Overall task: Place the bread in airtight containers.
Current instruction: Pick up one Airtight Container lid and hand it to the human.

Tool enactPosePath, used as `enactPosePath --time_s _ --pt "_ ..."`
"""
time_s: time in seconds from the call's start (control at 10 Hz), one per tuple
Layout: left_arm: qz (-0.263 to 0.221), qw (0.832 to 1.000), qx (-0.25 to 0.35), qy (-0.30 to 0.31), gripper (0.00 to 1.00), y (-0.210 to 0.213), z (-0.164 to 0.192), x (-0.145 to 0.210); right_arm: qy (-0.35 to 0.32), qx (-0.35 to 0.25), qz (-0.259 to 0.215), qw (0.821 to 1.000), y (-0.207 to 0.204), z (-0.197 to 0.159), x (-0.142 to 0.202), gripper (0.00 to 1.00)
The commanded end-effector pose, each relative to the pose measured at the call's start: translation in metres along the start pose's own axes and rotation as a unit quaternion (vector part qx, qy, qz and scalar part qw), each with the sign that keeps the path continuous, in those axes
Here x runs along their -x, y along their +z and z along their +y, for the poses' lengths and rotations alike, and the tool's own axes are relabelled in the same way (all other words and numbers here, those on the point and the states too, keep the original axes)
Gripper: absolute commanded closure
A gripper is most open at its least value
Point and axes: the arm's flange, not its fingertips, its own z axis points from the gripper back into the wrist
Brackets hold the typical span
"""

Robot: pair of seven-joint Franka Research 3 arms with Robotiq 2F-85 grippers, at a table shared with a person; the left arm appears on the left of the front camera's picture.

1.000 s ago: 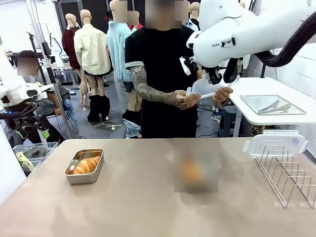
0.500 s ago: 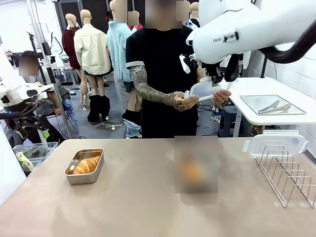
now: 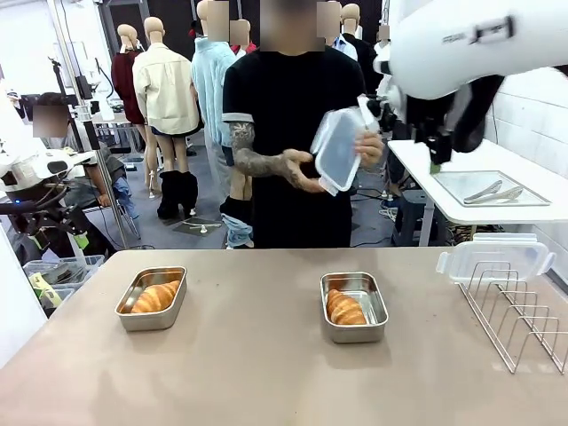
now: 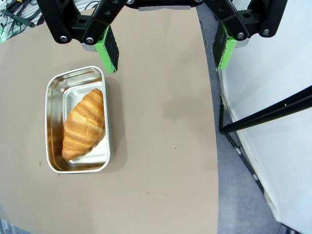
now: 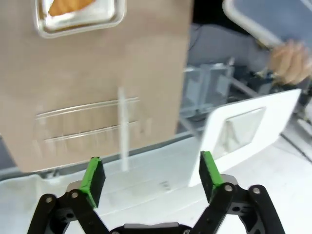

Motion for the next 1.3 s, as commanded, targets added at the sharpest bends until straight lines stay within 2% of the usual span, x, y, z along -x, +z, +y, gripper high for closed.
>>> enactPosePath --time_s 0.0,0.4,0.5,0.7,0.8,1.2 --pt "-0.004 1.0 -0.014 0.007 0.0 0.0 0.0 0.001 -0.021 -0.064 -0.023 0.997 -0.005 0.027 0.031 0.0" --pt "-0.004 1.0 -0.014 0.007 0.0 0.0 0.0 0.001 -0.041 -0.173 -0.062 0.982 -0.05 0.033 0.095 0.0" --pt "-0.004 1.0 -0.014 0.007 0.0 0.0 0.0 0.001 -0.017 -0.154 -0.061 0.986 -0.062 0.031 0.105 0.0" --pt "-0.004 1.0 -0.014 0.007 0.0 0.0 0.0 0.001 -0.024 -0.161 -0.07 0.984 -0.076 0.03 0.119 0.0" --pt "-0.004 1.0 -0.014 0.007 0.0 0.0 0.0 0.001 -0.032 -0.165 -0.045 0.985 -0.065 0.033 0.113 0.0" --pt "-0.004 1.0 -0.014 0.007 0.0 0.0 0.0 0.001 -0.032 -0.165 -0.045 0.985 -0.065 0.033 0.113 0.0"
